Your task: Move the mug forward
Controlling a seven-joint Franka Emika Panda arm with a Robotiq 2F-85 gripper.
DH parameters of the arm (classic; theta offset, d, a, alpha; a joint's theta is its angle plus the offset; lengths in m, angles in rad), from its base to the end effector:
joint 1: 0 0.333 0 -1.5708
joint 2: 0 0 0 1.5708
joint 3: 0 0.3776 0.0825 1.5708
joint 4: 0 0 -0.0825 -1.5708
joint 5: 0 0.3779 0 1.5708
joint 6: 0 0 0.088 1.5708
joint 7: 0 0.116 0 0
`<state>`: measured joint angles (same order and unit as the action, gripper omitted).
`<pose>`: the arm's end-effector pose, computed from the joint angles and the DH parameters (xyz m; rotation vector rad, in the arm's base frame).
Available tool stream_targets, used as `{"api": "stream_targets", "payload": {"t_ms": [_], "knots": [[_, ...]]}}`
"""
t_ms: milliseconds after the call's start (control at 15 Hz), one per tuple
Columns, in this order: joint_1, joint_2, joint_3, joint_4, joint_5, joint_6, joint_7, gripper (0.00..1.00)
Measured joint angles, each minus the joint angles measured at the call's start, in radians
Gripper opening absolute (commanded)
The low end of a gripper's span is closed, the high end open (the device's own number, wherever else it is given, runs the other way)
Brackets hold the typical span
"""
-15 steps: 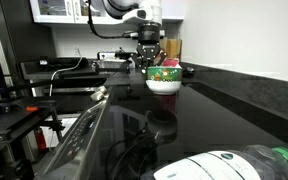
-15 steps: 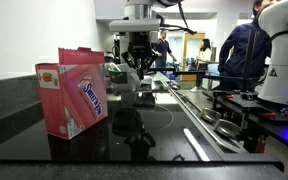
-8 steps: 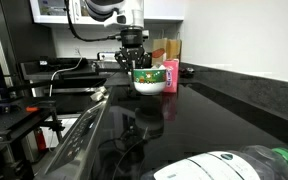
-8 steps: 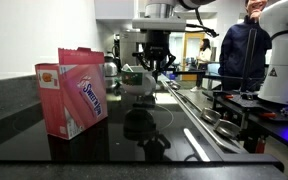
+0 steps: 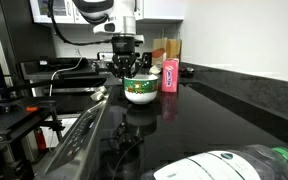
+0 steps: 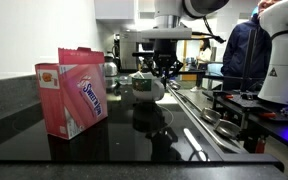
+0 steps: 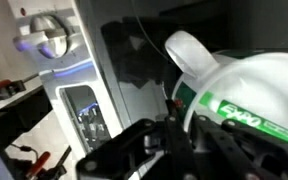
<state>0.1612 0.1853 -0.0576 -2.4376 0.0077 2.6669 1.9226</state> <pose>0.5000 0.0518 0.2898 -1.9015 2.4576 -0.0456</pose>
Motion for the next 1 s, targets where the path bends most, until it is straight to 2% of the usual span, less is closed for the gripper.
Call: {"api": "stream_targets", "payload": {"t_ms": [333,400,467,667,1000], "knots": [[-0.026,-0.005,0.012,-0.066,0.109,0.098,-0.077,0.03],[-0.030,-0.008,0.012,-0.073,0.112,0.105,-0.082,0.36],[-0.034,-0.010,0.011,-0.076,0.113,0.107,-0.088,0.36],[-0.040,-0.019,0.006,-0.077,0.112,0.108,-0.101,0.57],[-0.045,-0.102,0.012,-0.090,0.112,0.080,-0.214,0.96]]}}
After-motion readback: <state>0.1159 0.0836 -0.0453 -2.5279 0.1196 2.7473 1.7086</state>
